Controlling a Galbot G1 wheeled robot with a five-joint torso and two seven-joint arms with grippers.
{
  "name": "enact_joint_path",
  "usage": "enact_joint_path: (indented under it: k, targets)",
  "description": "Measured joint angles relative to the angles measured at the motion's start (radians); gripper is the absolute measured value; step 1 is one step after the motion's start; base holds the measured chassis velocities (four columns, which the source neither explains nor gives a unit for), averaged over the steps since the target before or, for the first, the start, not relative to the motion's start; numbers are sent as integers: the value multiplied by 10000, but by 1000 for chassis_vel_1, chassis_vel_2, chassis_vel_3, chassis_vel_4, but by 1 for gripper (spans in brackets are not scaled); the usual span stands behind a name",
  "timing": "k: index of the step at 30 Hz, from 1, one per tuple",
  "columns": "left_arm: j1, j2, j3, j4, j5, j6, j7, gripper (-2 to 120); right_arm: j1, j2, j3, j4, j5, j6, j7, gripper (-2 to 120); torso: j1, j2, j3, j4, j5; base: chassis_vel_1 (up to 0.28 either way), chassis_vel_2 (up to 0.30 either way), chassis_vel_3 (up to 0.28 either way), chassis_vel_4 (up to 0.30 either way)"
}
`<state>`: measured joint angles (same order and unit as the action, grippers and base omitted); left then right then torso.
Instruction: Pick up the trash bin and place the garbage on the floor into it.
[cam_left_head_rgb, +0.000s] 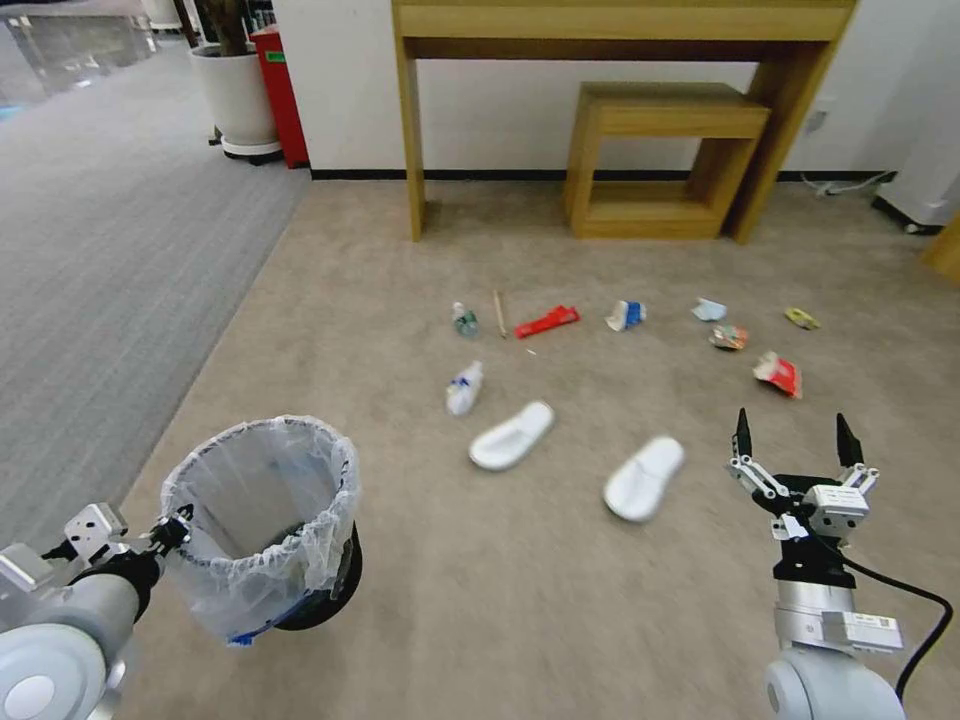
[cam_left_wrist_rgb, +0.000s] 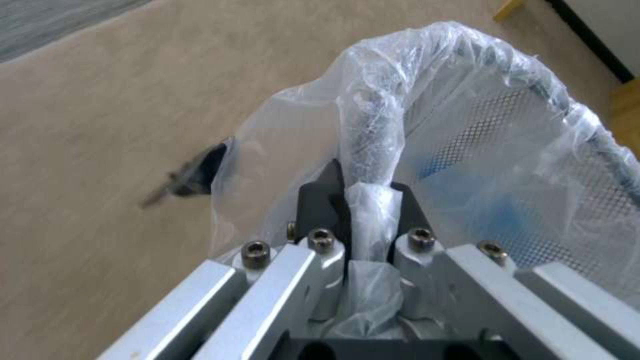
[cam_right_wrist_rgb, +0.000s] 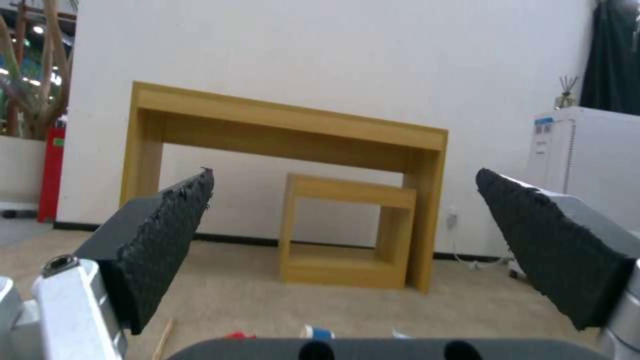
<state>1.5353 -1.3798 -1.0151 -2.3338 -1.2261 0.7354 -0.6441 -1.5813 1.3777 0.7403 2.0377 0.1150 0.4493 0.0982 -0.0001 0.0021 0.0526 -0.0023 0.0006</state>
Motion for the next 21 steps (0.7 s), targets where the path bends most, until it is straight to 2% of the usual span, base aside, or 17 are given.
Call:
enact_joint_path:
  k: [8,11,16,21]
  targets:
    - [9,-17,23,-47,9,1,43,3,25,-3,-61,-60,43,96,38,100,1,0,1,-4,7,-414,306,383,-303]
    - [21,-17,24,-62,13,0,44,3,19,-8,-66,-33,45,80,61,100,2,-2,6,-2,7,-271,279,322,-277]
    - [82,-17,58,-148,64,0,62,3,-88,-93,-67,126,43,-252,308,100,2,-1,3,-1,2,-137,195,86,-126]
    - [121,-12,56,-186,84,1,75,3,-194,-177,-20,163,46,-408,389,100,0,0,-3,-2,1,40,-35,-21,30]
